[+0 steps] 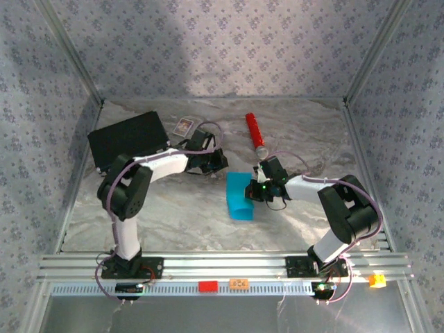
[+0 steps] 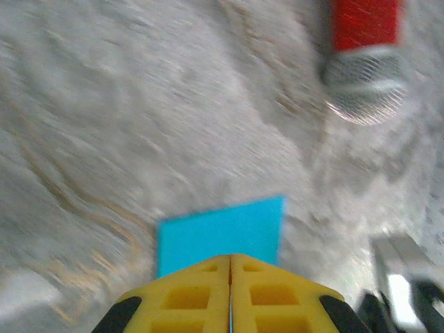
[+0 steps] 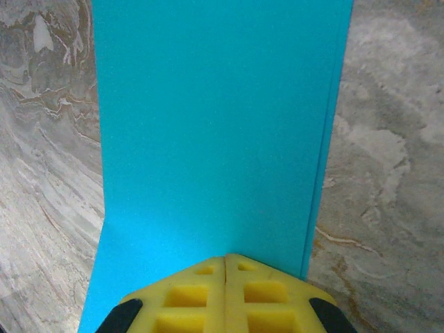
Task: Fold a paper plane with a square sheet of paper (pick it up from the middle)
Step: First fold in half a square sheet of paper at the center of the table.
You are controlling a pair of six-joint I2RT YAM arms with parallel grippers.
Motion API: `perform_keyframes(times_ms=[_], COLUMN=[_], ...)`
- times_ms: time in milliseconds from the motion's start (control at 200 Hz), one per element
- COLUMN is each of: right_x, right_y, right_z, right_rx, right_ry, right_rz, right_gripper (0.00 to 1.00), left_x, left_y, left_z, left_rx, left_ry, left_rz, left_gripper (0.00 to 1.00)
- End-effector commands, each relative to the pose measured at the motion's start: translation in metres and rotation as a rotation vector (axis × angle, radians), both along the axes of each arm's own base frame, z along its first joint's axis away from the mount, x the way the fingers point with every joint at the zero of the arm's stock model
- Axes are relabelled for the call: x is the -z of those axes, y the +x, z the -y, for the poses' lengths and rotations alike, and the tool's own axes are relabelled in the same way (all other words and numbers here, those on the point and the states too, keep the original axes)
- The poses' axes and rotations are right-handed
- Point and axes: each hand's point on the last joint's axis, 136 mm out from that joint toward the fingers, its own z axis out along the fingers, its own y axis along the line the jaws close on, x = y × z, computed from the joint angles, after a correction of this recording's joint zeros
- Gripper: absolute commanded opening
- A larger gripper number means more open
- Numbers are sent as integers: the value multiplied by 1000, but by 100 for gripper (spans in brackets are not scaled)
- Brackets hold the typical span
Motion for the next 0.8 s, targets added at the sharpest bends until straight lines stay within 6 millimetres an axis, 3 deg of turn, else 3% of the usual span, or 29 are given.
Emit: perform_keyframes(times_ms=[0, 115, 225, 580, 795], right_x=[31, 31, 31, 33, 34], right_y=[-27, -26, -26, -28, -30], right_z=[29, 30, 30, 32, 32], right_rx=[42, 43, 46, 48, 46], right_ry=[-139, -143, -143, -151, -154], right_rz=[-122, -119, -118, -122, -127], right_gripper=[0, 0, 0, 0, 0], left_x=[-12, -7, 6, 42, 75], left_y=[-42, -74, -90, -104, -114], left_z=[17, 30, 30, 21, 0], left_rx=[131, 199, 215, 218, 215], left_ry=[-52, -119, -117, -97, -1], left_rz=[-6, -59, -93, -145, -162], left_gripper=[7, 7, 7, 7, 6])
